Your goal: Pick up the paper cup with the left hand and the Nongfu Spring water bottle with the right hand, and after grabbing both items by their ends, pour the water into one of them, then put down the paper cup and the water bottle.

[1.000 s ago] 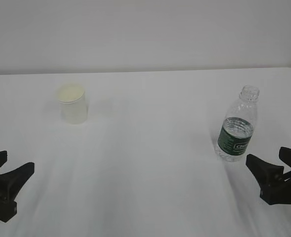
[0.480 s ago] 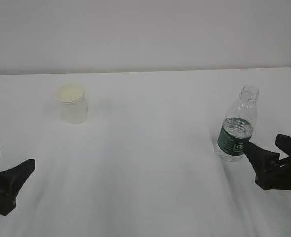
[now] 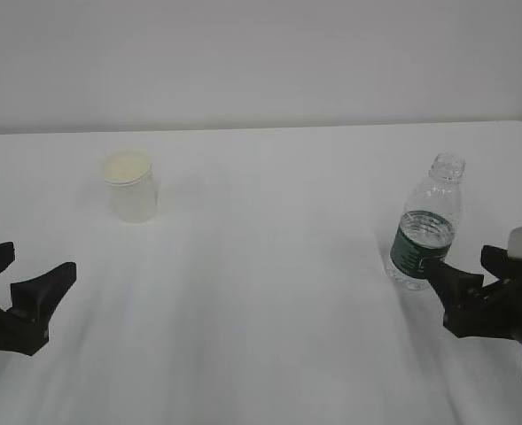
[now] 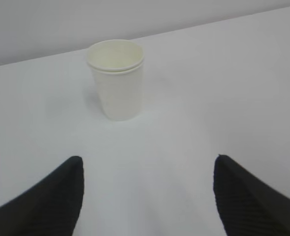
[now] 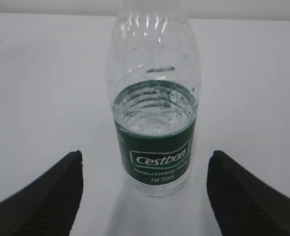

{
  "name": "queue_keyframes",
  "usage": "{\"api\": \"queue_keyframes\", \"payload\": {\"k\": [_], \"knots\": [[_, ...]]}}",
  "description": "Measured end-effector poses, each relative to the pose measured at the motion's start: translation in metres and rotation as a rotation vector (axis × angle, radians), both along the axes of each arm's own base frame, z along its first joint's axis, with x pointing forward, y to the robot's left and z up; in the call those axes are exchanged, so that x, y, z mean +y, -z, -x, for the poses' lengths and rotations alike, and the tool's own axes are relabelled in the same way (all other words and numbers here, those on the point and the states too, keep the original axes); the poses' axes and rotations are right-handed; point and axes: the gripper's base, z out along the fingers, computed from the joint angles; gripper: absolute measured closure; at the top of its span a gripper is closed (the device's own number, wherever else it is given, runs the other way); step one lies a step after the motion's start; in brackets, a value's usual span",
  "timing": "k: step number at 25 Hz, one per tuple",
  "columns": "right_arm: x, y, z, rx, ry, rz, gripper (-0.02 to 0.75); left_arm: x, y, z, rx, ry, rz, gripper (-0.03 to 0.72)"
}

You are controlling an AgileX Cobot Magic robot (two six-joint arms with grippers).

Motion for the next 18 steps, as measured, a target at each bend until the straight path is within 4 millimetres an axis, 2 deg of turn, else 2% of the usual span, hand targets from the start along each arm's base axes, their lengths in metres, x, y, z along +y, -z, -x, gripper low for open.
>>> {"api": "queue_keyframes", "payload": {"k": [18], "knots": [[0.006,0.025,-0.033,0.043,0.001,0.008,0.15,-0.001,0.003,-0.002,0.015,-0.002,0.0,0.095]]}}
